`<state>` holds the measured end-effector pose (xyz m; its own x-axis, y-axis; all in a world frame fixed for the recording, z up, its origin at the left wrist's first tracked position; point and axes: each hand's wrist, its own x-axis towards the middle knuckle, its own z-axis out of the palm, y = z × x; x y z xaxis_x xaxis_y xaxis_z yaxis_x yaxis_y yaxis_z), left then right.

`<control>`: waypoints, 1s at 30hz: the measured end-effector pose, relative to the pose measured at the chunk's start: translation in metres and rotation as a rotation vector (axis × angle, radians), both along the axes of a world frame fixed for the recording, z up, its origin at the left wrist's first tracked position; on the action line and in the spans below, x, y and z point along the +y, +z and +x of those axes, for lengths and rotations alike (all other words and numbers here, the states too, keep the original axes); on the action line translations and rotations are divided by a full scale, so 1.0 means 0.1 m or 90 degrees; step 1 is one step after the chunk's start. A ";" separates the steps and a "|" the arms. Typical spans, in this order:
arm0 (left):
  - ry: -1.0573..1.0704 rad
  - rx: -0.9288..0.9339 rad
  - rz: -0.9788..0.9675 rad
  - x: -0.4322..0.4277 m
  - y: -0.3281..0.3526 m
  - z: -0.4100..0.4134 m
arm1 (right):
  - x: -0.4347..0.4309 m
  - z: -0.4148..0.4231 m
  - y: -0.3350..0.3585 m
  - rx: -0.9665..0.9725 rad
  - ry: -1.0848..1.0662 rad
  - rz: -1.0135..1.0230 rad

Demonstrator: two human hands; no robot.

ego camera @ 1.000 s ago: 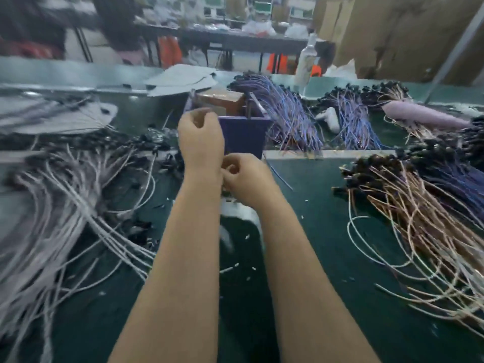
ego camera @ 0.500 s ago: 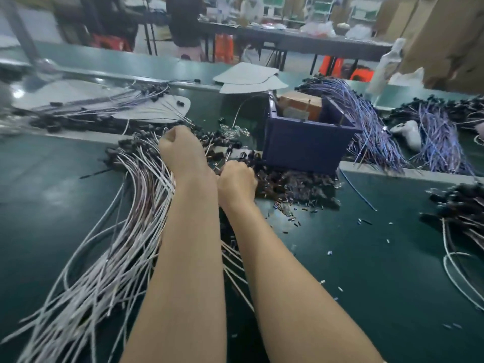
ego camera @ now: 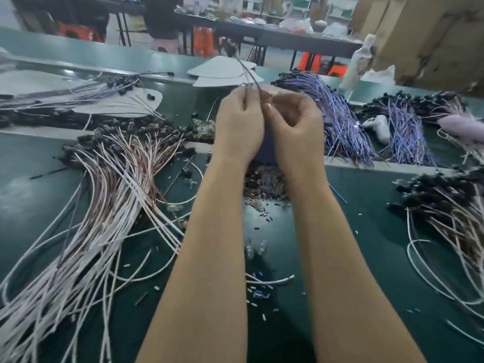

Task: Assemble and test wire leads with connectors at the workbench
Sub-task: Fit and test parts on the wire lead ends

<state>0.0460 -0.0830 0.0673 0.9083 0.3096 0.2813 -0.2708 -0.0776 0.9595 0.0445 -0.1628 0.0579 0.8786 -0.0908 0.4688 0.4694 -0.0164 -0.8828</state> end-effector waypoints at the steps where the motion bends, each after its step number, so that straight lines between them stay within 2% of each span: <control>1: -0.022 -0.022 0.034 -0.09 0.02 0.00 | -0.13 -0.01 0.00 0.005 0.012 -0.042; 4: -0.118 -0.061 0.137 -0.32 0.02 0.00 | -0.44 -0.01 -0.02 0.033 0.057 -0.188; 7: -0.166 -0.045 0.203 -0.45 -0.06 0.00 | -0.65 0.04 -0.05 0.075 0.087 -0.190; 10: -0.183 0.044 0.222 -0.40 -0.19 0.03 | -0.77 0.14 -0.12 0.146 0.053 -0.013; 13: -0.187 0.169 0.350 -0.22 -0.32 0.06 | -0.89 0.22 -0.22 0.224 -0.031 0.205; 15: -0.175 0.187 0.379 -0.11 -0.36 0.06 | -0.93 0.25 -0.29 0.246 -0.058 0.293; 18: -0.145 0.168 0.364 -0.05 -0.37 0.08 | -0.94 0.28 -0.35 0.264 -0.075 0.324; 22: -0.090 0.156 0.345 -0.08 -0.37 0.12 | -0.97 0.33 -0.40 0.298 -0.059 0.221; 26: -0.016 0.139 0.203 -0.14 -0.38 0.13 | -0.96 0.33 -0.43 0.355 -0.008 0.109; 30: 0.044 0.098 0.121 -0.15 -0.38 0.12 | -0.98 0.31 -0.43 0.371 0.004 0.075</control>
<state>0.0584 -0.0977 0.0297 0.9234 0.3270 0.2011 -0.1111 -0.2736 0.9554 0.0758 -0.2604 0.0153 0.9888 -0.1073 -0.1039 -0.0933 0.0991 -0.9907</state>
